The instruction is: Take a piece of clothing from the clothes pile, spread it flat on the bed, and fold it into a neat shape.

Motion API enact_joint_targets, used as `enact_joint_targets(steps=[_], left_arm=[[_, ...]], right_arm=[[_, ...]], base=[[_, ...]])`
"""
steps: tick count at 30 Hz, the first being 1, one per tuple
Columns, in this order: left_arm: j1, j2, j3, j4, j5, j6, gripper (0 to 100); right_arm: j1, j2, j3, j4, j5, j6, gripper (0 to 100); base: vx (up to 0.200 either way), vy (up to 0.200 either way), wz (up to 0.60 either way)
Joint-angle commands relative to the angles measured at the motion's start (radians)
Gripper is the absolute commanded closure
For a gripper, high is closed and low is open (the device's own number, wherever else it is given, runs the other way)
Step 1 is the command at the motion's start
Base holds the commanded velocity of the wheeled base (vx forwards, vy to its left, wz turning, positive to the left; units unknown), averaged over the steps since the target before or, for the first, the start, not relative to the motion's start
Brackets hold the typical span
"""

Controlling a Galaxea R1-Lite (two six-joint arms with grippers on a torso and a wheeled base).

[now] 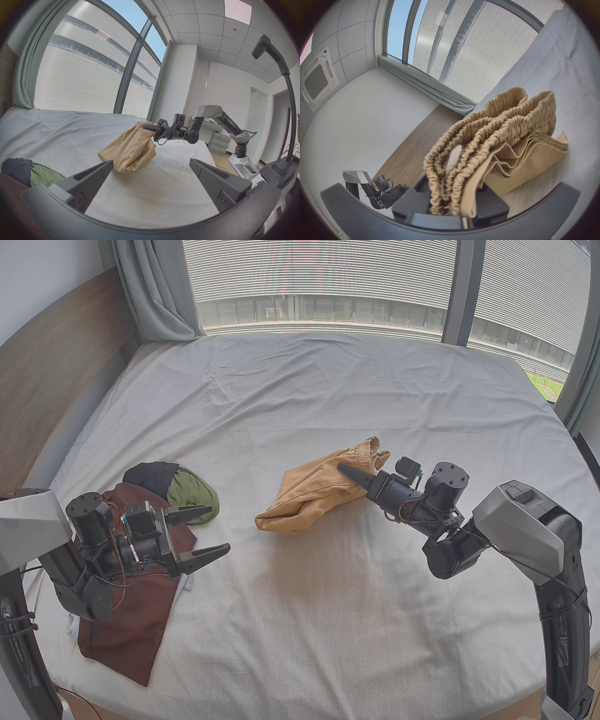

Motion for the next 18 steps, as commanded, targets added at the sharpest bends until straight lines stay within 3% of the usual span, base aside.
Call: enact_joint_targets(steps=[1,18], left_arm=[[-0.002,0.002,0.001,0.000,0.001,0.000,0],[-0.010,0.025,0.005,0.000,0.000,0.002,0]], right_arm=[[-0.006,0.014,-0.033,0.003,0.000,0.001,100],[-0.029,0.073,-0.429,0.180,0.001,0.036,100]], base=[[0.000,0.000,0.00],[0.000,0.000,0.00]])
